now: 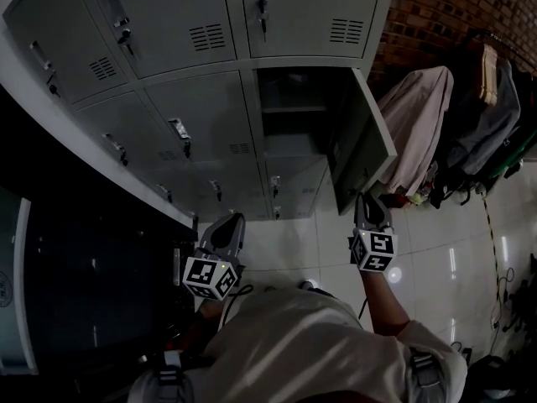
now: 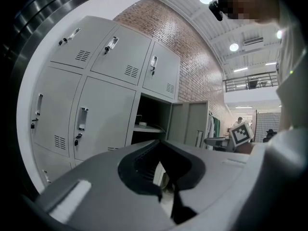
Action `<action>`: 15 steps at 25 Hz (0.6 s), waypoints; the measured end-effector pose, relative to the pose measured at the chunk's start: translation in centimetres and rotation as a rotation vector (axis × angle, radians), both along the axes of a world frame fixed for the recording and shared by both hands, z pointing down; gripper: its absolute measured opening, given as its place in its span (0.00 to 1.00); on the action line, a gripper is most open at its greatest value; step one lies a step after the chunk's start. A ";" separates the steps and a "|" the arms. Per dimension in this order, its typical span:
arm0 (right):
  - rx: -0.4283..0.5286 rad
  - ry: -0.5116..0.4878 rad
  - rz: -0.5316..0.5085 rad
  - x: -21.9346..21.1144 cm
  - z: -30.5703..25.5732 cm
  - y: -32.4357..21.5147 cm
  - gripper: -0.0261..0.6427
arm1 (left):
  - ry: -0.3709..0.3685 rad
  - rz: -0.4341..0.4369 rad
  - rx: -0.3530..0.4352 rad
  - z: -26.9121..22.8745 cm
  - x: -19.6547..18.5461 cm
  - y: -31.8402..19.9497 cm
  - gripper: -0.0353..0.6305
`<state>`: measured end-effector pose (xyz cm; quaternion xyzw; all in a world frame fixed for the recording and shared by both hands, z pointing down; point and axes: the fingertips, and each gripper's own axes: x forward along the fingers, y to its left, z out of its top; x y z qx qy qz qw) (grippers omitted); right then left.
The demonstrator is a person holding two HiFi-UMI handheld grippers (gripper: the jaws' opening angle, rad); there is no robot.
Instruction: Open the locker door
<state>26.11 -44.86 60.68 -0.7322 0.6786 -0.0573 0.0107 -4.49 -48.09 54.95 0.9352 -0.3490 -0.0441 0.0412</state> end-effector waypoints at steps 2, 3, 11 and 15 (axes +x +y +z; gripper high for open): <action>0.004 -0.006 0.004 0.2 0.0 0.1 0.12 | 0.000 0.004 0.005 -0.1 0.5 0.1 0.13; 0.006 -0.009 0.005 0.3 0.1 0.1 0.12 | -0.001 0.004 0.006 -0.1 0.6 0.2 0.13; 0.010 -0.083 0.013 0.9 0.3 -0.2 0.13 | -0.028 0.031 0.011 0.5 3.2 -0.7 0.13; 0.155 -0.074 0.011 1.0 -5.2 1.0 0.12 | -0.043 0.041 0.014 0.4 4.4 -1.1 0.13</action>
